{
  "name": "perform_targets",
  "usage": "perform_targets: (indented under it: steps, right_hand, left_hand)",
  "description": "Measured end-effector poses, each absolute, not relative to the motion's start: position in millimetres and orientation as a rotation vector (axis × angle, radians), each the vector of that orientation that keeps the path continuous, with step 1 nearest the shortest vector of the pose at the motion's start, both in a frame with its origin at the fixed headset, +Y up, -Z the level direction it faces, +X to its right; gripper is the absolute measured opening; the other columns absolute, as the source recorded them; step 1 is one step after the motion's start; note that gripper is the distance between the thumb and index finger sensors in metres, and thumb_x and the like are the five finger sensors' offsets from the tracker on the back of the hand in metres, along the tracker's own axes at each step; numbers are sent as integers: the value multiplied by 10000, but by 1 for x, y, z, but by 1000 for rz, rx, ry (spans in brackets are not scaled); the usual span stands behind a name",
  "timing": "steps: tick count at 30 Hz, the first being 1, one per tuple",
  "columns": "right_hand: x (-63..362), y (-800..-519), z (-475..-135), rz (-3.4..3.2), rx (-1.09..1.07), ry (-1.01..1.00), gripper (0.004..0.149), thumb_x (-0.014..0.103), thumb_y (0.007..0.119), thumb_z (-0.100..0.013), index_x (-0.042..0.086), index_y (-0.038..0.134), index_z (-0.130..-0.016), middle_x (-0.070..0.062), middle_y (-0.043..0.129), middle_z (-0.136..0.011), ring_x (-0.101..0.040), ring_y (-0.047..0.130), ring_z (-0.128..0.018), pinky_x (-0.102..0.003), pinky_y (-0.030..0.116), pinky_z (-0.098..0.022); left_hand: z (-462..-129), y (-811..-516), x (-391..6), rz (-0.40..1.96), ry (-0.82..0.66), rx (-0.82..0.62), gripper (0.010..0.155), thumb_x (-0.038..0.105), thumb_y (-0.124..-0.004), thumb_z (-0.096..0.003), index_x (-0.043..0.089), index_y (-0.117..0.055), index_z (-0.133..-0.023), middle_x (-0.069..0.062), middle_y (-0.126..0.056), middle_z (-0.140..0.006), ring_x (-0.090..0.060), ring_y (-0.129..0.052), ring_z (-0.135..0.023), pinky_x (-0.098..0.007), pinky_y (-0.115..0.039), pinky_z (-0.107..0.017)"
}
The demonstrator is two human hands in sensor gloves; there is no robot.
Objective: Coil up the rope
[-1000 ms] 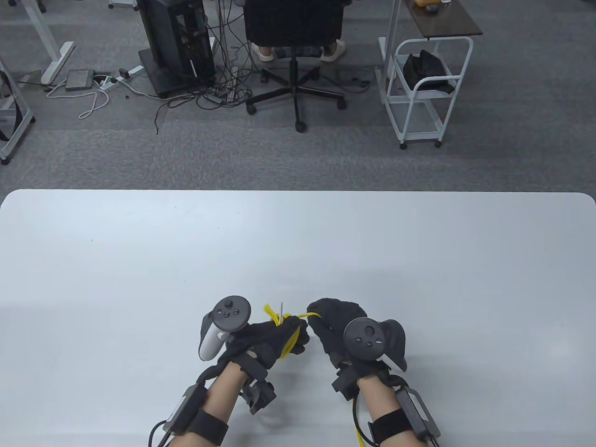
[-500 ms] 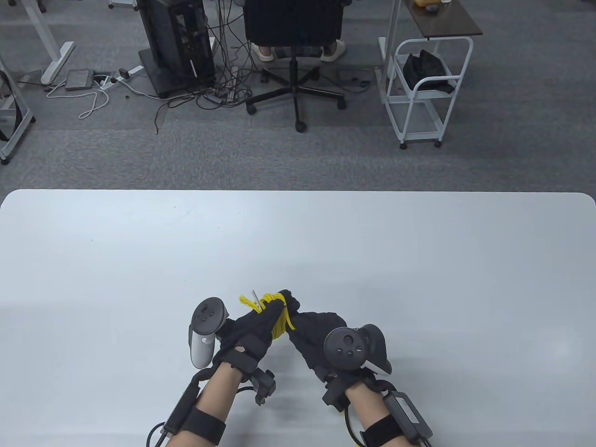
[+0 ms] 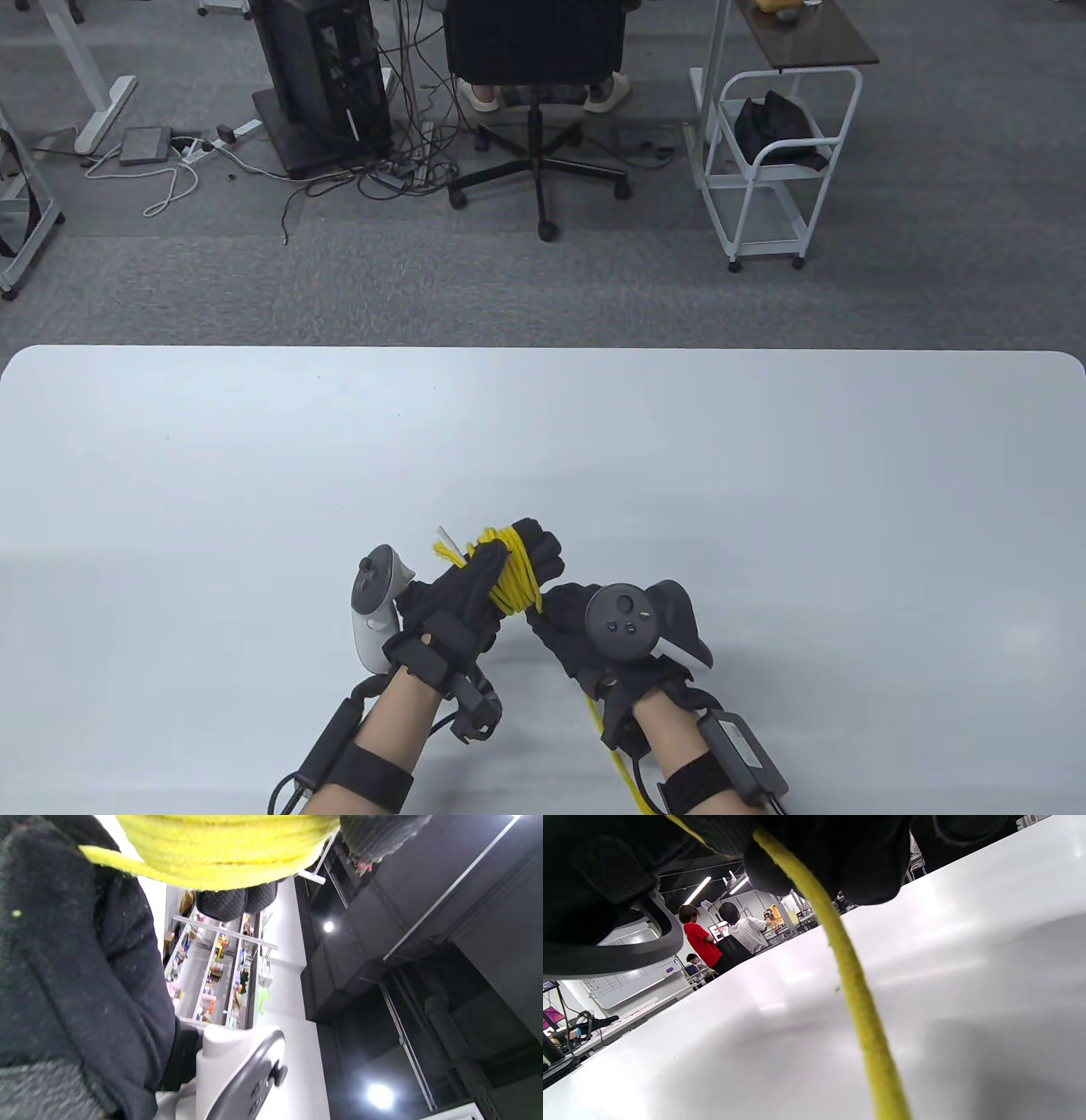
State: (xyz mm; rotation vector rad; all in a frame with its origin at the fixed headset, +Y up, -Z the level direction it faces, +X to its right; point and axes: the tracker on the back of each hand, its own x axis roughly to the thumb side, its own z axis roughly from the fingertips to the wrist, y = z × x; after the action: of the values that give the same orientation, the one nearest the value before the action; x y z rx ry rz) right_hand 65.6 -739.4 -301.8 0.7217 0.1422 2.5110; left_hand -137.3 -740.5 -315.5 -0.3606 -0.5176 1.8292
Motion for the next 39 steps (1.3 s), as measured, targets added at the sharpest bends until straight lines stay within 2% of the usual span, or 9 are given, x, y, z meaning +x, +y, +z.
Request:
perform_targets:
  steps: [7, 12, 17, 23, 32, 39]
  right_hand:
    - [80, -739, -308, 2559, 651, 124, 418, 382, 675, -588, 147, 740, -928, -173, 785, -949, -440, 817, -805, -715, 544, -644]
    - [88, -738, -312, 2609, 612, 93, 418, 379, 684, -585, 149, 738, -930, -170, 784, -952, -439, 816, -810, -718, 541, -644]
    - [97, -734, -313, 2645, 558, 9, 415, 374, 697, -581, 152, 737, -930, -168, 783, -953, -438, 815, -811, -718, 540, -645]
    - [104, -727, -313, 2631, 522, -90, 413, 377, 713, -576, 154, 739, -922, -161, 790, -945, -432, 822, -805, -716, 542, -645]
    - [96, -714, -305, 2509, 560, -199, 409, 383, 740, -567, 159, 744, -909, -154, 800, -930, -419, 838, -787, -707, 558, -641]
    - [85, -707, -296, 2473, 605, -266, 421, 376, 710, -578, 139, 734, -925, -172, 782, -942, -431, 822, -797, -706, 556, -641]
  left_hand:
    - [-316, -742, -129, 1764, -571, -432, 610, 534, -550, -613, 149, -799, -1015, -147, -969, -925, -272, -1011, -772, -359, -764, -643]
    - [-315, -743, -123, 1653, -613, -510, 619, 542, -551, -612, 139, -866, -961, -153, -1029, -845, -273, -1055, -690, -360, -799, -586]
    - [-315, -746, -118, 1520, -629, -642, 629, 544, -540, -617, 132, -874, -957, -161, -1035, -835, -278, -1059, -676, -364, -801, -577]
    - [-315, -748, -116, 1408, -612, -710, 636, 538, -538, -620, 118, -870, -963, -178, -1029, -841, -292, -1054, -679, -371, -798, -576]
    - [-318, -751, -126, 1323, -505, -668, 652, 531, -532, -628, 84, -824, -1004, -212, -975, -902, -323, -1025, -720, -387, -779, -588]
    - [-319, -748, -136, 1363, -413, -525, 656, 525, -540, -626, 69, -774, -1035, -236, -908, -962, -345, -978, -777, -396, -748, -614]
